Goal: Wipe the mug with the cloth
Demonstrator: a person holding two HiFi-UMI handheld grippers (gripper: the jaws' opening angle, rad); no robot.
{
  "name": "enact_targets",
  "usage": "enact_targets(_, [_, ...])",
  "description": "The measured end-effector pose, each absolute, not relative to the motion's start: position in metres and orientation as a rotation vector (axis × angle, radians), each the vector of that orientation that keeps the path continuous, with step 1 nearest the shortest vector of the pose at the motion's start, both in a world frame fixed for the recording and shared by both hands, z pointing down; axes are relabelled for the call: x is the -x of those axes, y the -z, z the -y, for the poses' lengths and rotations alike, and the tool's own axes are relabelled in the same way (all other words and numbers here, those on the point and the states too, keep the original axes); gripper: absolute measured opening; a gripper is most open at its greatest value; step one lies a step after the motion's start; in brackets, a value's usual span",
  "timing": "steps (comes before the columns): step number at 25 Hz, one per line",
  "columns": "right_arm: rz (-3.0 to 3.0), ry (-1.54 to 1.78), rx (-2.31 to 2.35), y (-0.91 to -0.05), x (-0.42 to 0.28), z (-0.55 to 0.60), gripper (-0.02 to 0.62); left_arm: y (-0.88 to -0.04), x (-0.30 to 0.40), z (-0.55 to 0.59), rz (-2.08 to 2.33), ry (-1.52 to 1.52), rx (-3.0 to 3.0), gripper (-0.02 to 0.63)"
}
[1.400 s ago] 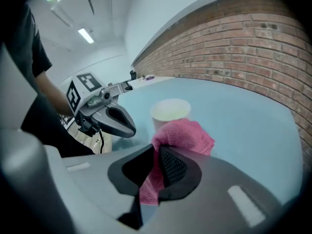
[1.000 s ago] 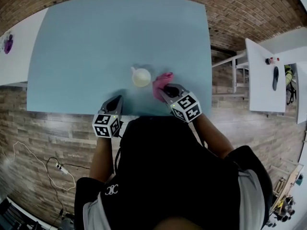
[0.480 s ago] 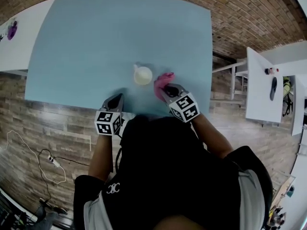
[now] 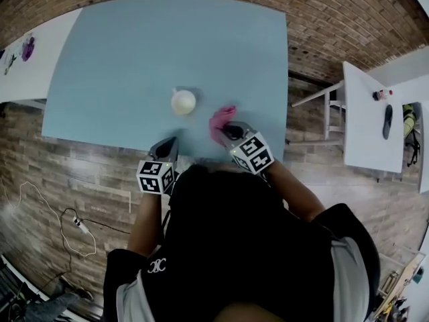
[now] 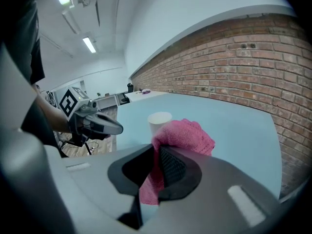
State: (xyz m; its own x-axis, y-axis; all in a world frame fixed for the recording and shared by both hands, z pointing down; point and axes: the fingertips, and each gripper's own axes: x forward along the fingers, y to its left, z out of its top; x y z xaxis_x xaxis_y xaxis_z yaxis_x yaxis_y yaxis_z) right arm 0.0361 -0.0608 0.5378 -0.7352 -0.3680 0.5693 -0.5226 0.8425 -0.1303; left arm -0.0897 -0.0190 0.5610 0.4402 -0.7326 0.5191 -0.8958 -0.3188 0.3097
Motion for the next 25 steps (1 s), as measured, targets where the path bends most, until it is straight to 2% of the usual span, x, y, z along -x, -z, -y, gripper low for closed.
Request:
enact_targets(8, [2.534,-0.383,-0.666,-0.533,-0.087,0.037,0.035,-0.554,0.039,-0.003,1.388,-0.393,-2.148,0.005])
enact_targets(15, [2.61,-0.335,-0.699,-0.521,-0.132,0.022,0.037,-0.549,0.024,-0.029,1.666,-0.364,-1.923,0.005])
enact_targets(20, [2.659,-0.392,-0.711,-0.51,-0.168,0.018,0.037,-0.531,-0.014,-0.054,1.732,-0.328,-1.864,0.005])
enact_targets(25, [2.671,-0.388,-0.683,-0.507,-0.181,0.008,0.036,-0.519,-0.044,-0.077,1.747,-0.361,-1.867,0.005])
